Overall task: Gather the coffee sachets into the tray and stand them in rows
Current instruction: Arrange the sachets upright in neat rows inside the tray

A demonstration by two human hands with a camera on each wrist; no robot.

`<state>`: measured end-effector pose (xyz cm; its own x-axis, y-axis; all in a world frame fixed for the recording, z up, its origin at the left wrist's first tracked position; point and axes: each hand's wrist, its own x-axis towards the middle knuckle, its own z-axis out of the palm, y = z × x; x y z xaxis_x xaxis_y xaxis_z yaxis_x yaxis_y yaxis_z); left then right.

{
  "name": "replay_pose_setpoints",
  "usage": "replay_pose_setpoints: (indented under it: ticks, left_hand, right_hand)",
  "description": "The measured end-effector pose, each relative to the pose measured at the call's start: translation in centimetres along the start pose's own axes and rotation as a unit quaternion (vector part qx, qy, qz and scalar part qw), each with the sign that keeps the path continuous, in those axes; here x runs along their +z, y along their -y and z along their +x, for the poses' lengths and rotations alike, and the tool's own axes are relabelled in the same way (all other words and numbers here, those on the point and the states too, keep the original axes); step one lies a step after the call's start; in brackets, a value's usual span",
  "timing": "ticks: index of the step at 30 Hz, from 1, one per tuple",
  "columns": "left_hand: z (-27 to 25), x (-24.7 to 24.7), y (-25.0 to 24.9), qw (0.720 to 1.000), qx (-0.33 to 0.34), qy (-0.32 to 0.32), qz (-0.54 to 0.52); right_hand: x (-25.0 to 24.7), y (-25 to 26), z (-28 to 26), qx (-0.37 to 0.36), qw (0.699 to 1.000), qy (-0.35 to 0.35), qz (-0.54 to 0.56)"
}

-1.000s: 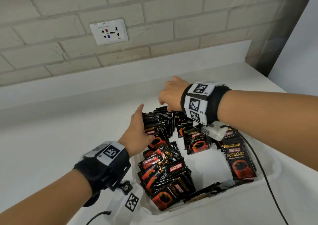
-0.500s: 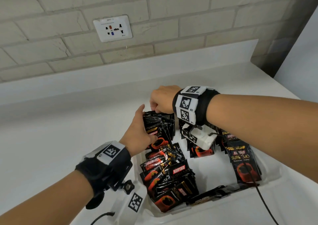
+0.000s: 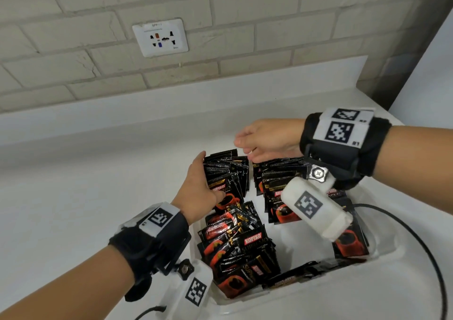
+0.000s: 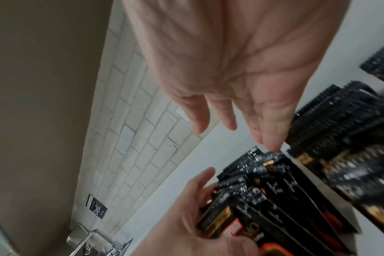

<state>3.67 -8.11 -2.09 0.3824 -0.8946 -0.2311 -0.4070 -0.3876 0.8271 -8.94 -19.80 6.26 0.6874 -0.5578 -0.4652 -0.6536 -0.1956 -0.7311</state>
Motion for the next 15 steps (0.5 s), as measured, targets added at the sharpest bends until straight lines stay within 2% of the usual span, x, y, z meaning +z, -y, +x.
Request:
replay_pose_setpoints:
  ticks: [4, 9, 15]
  left_hand:
    - [-0.6, 0.2, -0.4, 0.999, -0.007, 0.001, -0.040]
    - [-0.8, 0.3, -0.5, 0.995, -0.011, -0.019, -0.097]
    - [-0.9, 0.4, -0.3, 0.991, -0.012, -0.009, -0.135]
  right_hand:
    - [1.1, -0.3, 0.1, 0.031, 0.999, 0.010, 0.037]
    - [2.0, 0.3, 0.7, 0.039, 0.999, -0.011, -0.018]
    - [2.9, 0.4, 1.6, 0.047, 0.999, 0.006, 0.019]
